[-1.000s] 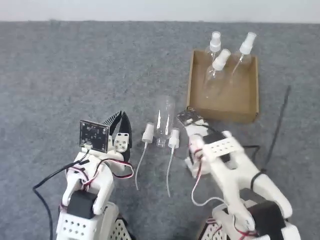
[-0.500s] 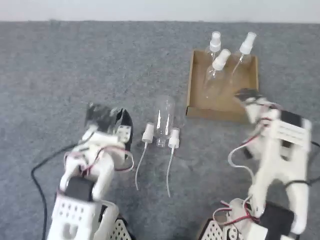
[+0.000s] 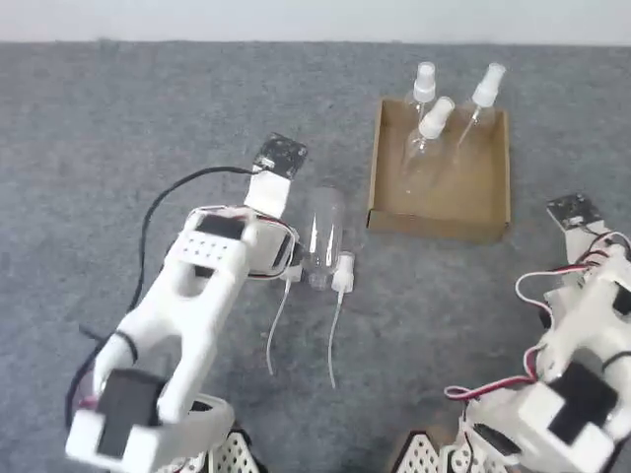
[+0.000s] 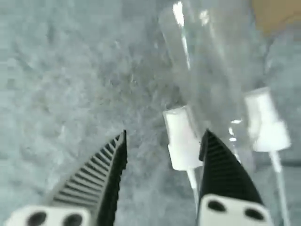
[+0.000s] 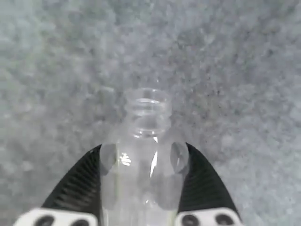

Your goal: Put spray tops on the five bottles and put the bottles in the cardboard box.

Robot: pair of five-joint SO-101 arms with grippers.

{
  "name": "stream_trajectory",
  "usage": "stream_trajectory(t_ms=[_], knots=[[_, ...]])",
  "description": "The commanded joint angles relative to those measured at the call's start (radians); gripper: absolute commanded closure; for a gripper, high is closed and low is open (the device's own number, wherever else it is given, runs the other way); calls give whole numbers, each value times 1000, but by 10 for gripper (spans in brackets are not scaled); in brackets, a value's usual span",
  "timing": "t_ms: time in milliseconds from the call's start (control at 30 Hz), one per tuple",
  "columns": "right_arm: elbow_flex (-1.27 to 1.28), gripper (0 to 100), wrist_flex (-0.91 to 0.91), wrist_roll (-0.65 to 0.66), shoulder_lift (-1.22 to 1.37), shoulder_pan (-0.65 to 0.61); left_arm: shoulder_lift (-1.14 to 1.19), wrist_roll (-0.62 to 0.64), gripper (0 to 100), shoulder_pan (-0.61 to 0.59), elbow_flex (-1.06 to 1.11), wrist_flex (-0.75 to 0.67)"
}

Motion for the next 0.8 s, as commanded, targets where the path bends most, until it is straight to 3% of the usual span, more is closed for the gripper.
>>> stream_trajectory(t_ms=[0, 533, 767], knots=[[-61, 993, -48, 12, 19, 12, 60, -26, 764, 6, -77, -2], [-60, 993, -61, 11, 42, 22, 301, -20, 814, -12, -231, 26], [-58, 993, -59, 11, 47, 22, 302, -26, 919, -8, -231, 31]])
